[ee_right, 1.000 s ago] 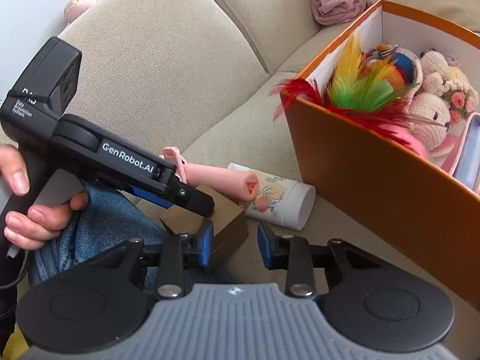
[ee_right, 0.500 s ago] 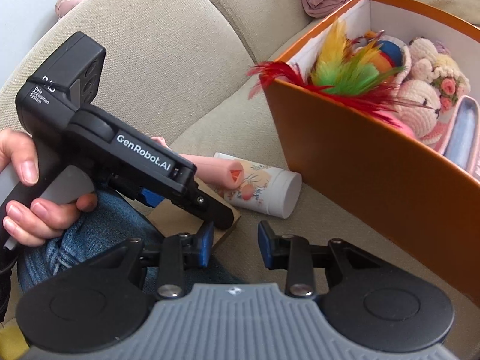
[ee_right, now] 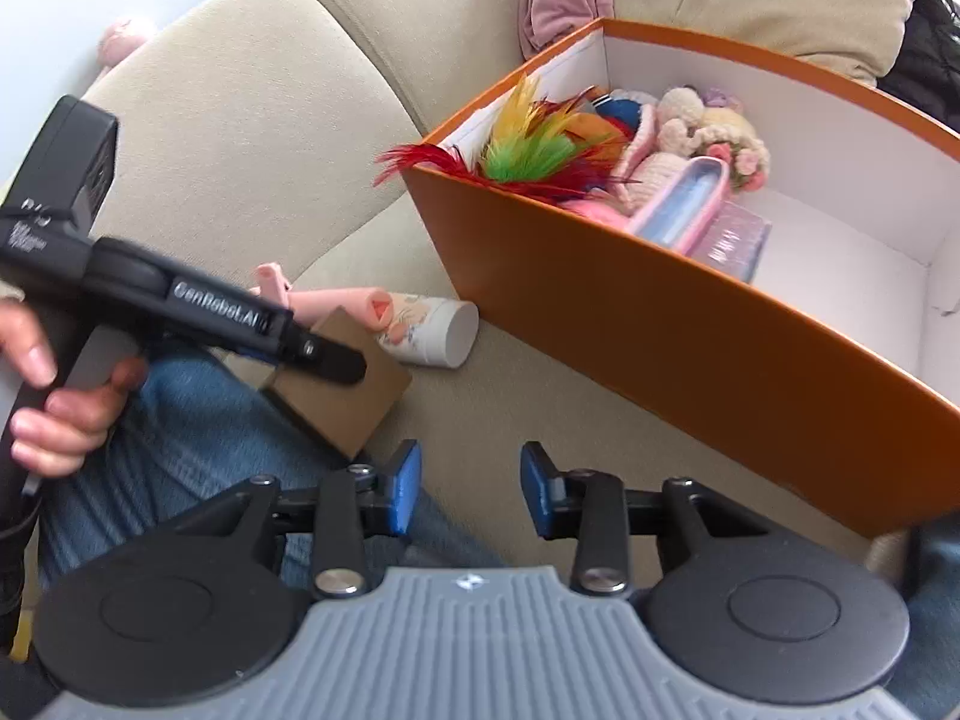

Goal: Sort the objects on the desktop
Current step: 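Grasp the black box with the right tool while the left tool holds the kraft box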

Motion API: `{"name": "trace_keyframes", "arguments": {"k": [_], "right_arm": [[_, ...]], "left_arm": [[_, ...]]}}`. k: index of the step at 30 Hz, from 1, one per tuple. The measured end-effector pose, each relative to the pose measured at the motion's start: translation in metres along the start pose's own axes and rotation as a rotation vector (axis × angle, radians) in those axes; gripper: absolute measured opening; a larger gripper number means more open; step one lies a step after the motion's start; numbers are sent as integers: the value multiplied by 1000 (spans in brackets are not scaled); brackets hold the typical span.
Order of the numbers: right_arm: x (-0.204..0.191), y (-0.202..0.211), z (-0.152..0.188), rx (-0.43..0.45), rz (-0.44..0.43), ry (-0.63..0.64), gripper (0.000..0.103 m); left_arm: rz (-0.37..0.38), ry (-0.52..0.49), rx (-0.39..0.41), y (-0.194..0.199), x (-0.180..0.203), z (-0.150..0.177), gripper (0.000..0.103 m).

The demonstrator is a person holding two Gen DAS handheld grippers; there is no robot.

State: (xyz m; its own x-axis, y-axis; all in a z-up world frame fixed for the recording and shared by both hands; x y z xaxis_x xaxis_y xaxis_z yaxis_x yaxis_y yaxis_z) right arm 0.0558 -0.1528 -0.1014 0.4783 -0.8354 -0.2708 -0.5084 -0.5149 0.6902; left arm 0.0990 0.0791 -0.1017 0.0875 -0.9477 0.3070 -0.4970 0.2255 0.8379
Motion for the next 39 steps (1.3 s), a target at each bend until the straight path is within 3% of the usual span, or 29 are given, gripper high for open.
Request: {"name": "trace_keyframes", "arguments": {"k": [6, 11, 15, 23, 28, 31, 35, 39], "right_arm": [[-19, 37, 20, 13, -25, 156, 42], [-36, 46, 37, -26, -51, 263, 45], [-40, 38, 50, -63, -15, 327, 47], [-44, 27, 60, -54, 26, 439, 65], [-50, 13, 73, -71, 127, 584, 67], [-47, 8, 72, -62, 164, 597, 61], [-38, 11, 58, -44, 155, 519, 55], [-28, 18, 46, -5, 178, 461, 42]], "left_arm": [[9, -103, 97, 34, 41, 10, 55], [37, -163, 98, 41, 58, 15, 55], [39, -184, 104, 54, 67, 28, 55], [34, -161, 114, 62, 66, 36, 55], [45, -144, 111, 62, 62, 40, 55], [45, -135, 114, 62, 60, 39, 55], [50, -125, 118, 63, 57, 38, 55], [50, -126, 123, 63, 58, 38, 55]]}}
Point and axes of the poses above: each gripper's, at about its wrist camera, not at the fingertips, and y roughly against the way its jaws point, x to its right, z to its underside, the point moved 4 cm from there along -y, roughly the way its jaws point, and after that the axes turned 9 degrees about x, right-handed, at the moved point
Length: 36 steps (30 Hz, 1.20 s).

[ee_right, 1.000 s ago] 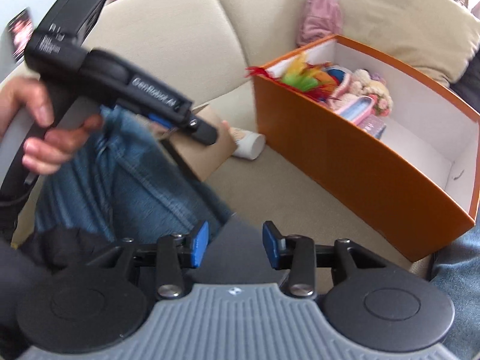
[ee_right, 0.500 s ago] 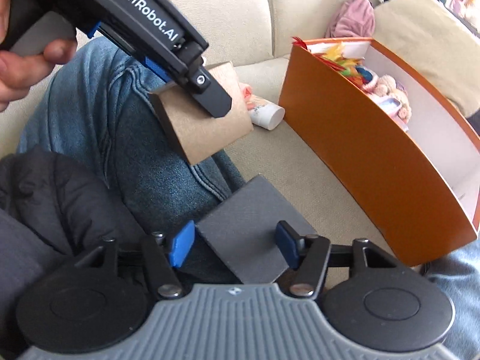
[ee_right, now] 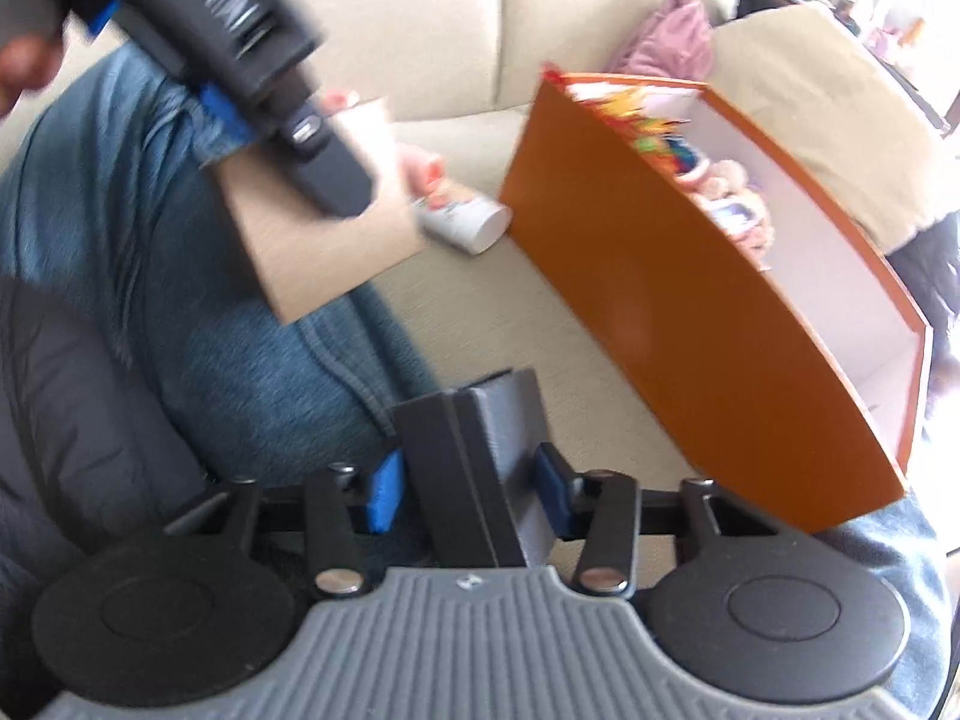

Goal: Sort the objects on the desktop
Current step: 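Grasp the black box with the right tool while the left tool holds the kraft box, then carry both boxes over the orange box and release the black box from the right tool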

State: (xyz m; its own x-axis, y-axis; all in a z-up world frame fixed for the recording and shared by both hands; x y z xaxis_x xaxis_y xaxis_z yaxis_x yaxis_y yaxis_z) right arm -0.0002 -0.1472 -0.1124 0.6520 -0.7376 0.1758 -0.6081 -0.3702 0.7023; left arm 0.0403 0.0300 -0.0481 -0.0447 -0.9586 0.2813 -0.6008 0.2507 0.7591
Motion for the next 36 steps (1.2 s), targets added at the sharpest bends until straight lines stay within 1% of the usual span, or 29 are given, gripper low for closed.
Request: {"name": "trace_keyframes", "arguments": {"k": [3, 7, 12, 15, 19, 22, 24, 28, 32, 36], "right_arm": [[15, 4, -8, 27, 8, -70, 37], [31, 15, -19, 68, 5, -159, 37], [51, 36, -32, 126, -37, -297, 37], [66, 50, -40, 163, -48, -365, 37], [87, 72, -53, 234, -45, -438, 37], [107, 85, -66, 283, -34, -488, 37], [121, 91, -73, 299, -10, -518, 37], [150, 90, -83, 300, 55, -570, 37], [176, 81, -82, 261, 84, -656, 37], [195, 62, -77, 225, 156, -663, 37]], "left_arm": [[0, -5, 12, 1, 2, -1, 55], [2, -21, 32, 4, 7, -6, 55], [16, -43, 79, 13, 16, -17, 55], [34, -54, 112, 20, 23, -27, 55], [73, -62, 158, 28, 33, -45, 55], [93, -74, 188, 30, 42, -59, 55], [104, -91, 211, 30, 48, -69, 55], [137, -107, 228, 23, 60, -89, 55], [154, -102, 229, 7, 66, -106, 55], [163, -85, 219, -12, 68, -119, 55]]}}
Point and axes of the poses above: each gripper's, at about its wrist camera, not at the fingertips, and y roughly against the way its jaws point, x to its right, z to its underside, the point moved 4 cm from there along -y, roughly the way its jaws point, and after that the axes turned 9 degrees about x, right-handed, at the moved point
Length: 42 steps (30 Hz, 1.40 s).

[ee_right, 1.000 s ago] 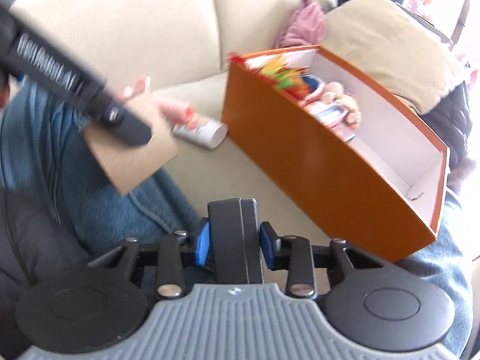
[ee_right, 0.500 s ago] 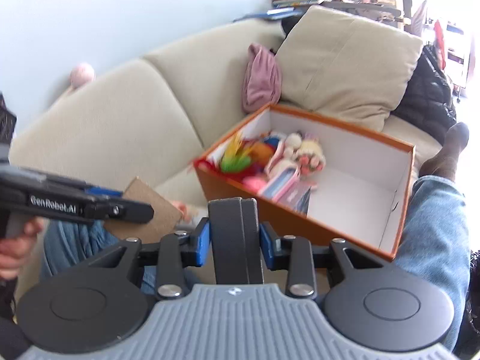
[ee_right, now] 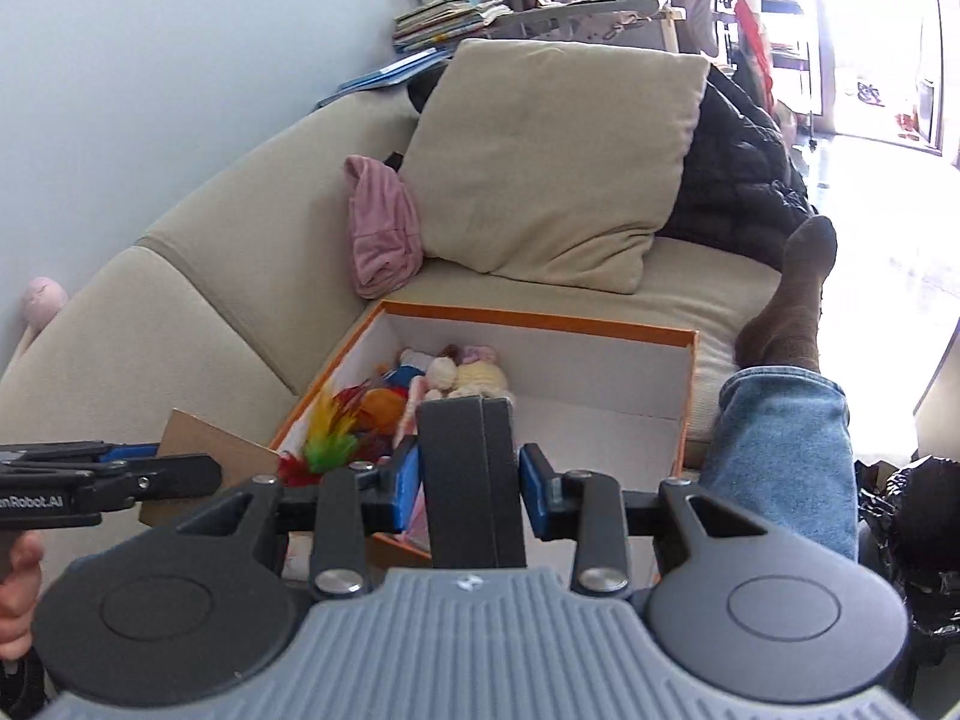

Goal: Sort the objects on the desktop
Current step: 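Carry both boxes over the orange box and release the black box from the right tool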

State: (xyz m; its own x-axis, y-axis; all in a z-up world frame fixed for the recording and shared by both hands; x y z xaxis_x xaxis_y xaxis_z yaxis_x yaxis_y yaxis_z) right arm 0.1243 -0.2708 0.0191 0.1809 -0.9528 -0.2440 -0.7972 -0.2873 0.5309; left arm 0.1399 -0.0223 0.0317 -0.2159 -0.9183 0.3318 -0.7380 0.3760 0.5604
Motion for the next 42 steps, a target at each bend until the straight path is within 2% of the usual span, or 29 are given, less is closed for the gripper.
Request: {"name": "trace_keyframes", "arguments": {"k": [5, 14, 18, 23, 29, 33, 42], "right_arm": [[18, -36, 7, -76, 53, -14, 37], [25, -84, 31, -227, 56, -18, 37], [23, -102, 42, -314, 32, -80, 37], [22, -118, 47, -372, 27, -138, 37], [28, -129, 54, -414, 3, -236, 39], [37, -133, 60, -456, -43, -357, 42], [42, -138, 67, -511, -93, -471, 40]], "left_arm": [[-14, 11, -10, -22, -6, -8, 55], [-11, 21, -24, -42, -14, -14, 55], [1, 14, -38, -51, -11, -13, 55], [17, 10, -49, -59, -10, -13, 55], [27, 16, -65, -68, -10, -10, 55], [34, 22, -73, -72, -10, -10, 55], [53, 19, -89, -80, -5, -10, 55]]}}
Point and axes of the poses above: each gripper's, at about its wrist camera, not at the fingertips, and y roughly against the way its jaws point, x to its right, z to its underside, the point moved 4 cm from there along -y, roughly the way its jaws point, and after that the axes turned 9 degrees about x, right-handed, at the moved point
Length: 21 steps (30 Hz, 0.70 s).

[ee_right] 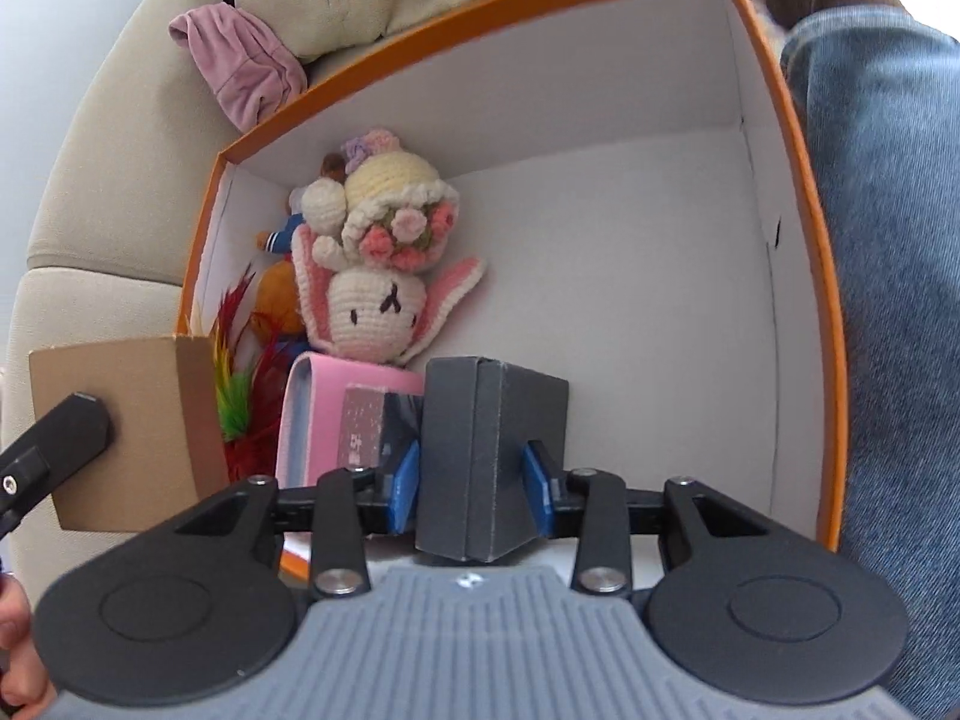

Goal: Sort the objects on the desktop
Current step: 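Carry both boxes over the orange box and release the black box from the right tool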

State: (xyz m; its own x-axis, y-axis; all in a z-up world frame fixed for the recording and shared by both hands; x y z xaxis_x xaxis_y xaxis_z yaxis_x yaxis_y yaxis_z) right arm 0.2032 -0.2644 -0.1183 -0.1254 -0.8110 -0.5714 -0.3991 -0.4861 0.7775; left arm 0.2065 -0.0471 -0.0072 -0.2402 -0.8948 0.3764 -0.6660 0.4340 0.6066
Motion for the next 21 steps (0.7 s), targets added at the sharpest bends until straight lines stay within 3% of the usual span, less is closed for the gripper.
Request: {"name": "trace_keyframes", "arguments": {"k": [4, 9, 13, 17, 21], "right_arm": [[4, 2, 0, -3, -5, -29, 41], [0, 18, -2, 35, -10, 25, 44], [-7, 46, -2, 90, 38, 183, 44], [-14, 75, -3, 169, 132, 434, 44], [-14, 81, -2, 170, 221, 651, 43]], "left_arm": [[22, -11, -12, -8, 10, -1, 55], [34, -20, -32, -21, 21, 0, 54], [61, -8, -60, -32, 31, 0, 54], [88, -41, -108, -50, 51, 6, 54], [114, -43, -194, -78, 67, 19, 54]]}}
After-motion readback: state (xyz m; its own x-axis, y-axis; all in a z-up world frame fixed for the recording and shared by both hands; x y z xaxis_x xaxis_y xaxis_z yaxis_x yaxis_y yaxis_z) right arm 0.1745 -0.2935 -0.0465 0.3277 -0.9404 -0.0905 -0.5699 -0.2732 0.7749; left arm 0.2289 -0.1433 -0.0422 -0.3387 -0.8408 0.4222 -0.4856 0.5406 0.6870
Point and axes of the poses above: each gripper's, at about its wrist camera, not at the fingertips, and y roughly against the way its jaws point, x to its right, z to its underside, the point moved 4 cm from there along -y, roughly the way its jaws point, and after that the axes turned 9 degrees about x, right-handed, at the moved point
